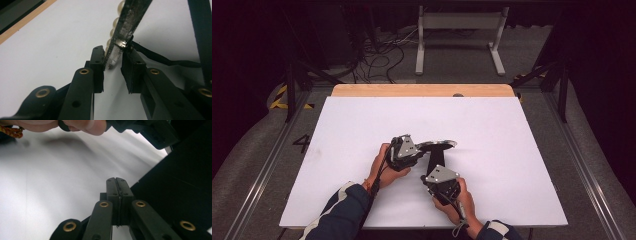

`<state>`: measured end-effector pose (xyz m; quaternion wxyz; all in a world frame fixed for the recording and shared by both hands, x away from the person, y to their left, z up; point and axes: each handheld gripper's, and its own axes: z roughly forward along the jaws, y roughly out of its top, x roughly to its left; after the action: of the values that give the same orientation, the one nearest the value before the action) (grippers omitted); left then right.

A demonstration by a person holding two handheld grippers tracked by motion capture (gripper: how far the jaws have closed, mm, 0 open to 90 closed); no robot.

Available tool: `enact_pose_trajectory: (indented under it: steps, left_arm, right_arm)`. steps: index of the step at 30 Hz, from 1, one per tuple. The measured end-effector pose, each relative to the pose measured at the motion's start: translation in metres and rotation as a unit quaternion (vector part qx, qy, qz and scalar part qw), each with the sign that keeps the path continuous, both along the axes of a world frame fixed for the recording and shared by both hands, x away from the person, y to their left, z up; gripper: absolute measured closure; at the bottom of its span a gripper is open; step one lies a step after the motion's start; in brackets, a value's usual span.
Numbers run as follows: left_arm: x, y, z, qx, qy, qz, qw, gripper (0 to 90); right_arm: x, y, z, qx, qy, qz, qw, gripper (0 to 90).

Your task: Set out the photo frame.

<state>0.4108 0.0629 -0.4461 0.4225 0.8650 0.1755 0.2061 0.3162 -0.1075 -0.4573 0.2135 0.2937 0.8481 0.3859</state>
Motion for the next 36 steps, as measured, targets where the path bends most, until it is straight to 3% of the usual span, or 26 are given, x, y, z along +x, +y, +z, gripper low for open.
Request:
enact_pose_trajectory:
  steps: [3,6,10,17,36]
  left_arm:
    - [0.0,0.0,0.0,-0.001,0.0,-0.001,1.0,72.3]
    - [-0.001,0.0,0.001,0.002,-0.002,0.0,1.0,72.4]
    - [-0.001,0.0,0.001,0.001,-0.001,-0.004,1.0,73.7]
    - [-0.003,0.0,0.002,0.003,-0.002,-0.008,1.0,76.4]
    - [-0.005,-0.004,0.004,0.004,-0.013,-0.014,0.9998,78.5]
  right_arm:
    - [-0.001,0.008,-0.002,-0.011,-0.018,-0.003,0.9998,90.0]
    - [0.002,0.011,-0.005,-0.005,-0.014,-0.014,0.9998,90.0]
    - [0.001,0.012,-0.005,-0.02,-0.02,-0.024,0.9993,90.0]
    - [0.003,0.006,-0.004,-0.016,-0.007,-0.035,0.9992,90.0]
    - [0.014,-0.022,-0.002,0.017,0.022,-0.019,0.9994,90.0]
